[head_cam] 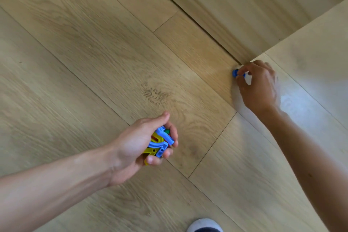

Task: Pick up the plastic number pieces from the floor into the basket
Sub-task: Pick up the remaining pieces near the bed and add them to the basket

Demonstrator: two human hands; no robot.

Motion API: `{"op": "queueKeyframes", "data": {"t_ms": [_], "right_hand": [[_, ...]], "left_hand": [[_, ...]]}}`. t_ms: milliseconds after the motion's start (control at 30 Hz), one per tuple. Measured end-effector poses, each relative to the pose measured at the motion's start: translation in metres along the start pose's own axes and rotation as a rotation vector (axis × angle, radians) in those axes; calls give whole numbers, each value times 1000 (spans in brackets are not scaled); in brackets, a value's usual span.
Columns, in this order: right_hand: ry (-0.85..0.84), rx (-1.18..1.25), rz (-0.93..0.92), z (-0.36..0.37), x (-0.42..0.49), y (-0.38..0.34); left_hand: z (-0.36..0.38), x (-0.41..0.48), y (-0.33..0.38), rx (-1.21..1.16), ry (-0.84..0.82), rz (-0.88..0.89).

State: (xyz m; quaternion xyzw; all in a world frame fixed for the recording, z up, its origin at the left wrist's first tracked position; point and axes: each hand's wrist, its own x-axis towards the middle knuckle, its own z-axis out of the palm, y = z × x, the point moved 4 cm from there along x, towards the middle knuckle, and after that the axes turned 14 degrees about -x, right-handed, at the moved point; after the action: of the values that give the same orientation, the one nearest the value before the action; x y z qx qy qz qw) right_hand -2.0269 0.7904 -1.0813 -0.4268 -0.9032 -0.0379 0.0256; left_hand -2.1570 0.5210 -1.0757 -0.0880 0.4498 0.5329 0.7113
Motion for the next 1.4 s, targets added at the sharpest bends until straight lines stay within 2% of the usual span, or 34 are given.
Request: {"op": "queueKeyframes", "data": {"t_ms": [100, 200, 333, 433, 567, 633, 767, 833, 1000, 1200, 1400], "right_hand": [[0, 1, -35, -7, 0, -11], [43, 194, -90, -38, -14, -41], [91, 585, -423, -104, -60, -117], [37, 556, -583, -117, -83, -157], [35, 495, -591, -128, -87, -176], [62, 539, -585, -141, -86, -186], [-53, 728, -508, -156, -81, -200], [-80, 757, -525, -167, -80, -218], [-141, 711, -726, -194, -82, -272], [-211, 674, -1023, -235, -102, -369], [-288, 709, -1260, -255, -170, -486]], "left_hand": [[-1, 0, 2, 13, 18, -9], [-1, -1, 6, 8, 37, -8], [6, -1, 12, 9, 33, 20], [15, -4, 20, -19, -54, 79], [16, -19, 37, -104, -113, 135], [12, -31, 46, -79, -89, 219], [10, -51, 49, -125, -79, 241], [2, -71, 57, -116, -63, 252], [-31, -134, 76, -111, 21, 268], [-81, -239, 76, -146, 199, 446], [-156, -349, 32, -381, 408, 644]]}}
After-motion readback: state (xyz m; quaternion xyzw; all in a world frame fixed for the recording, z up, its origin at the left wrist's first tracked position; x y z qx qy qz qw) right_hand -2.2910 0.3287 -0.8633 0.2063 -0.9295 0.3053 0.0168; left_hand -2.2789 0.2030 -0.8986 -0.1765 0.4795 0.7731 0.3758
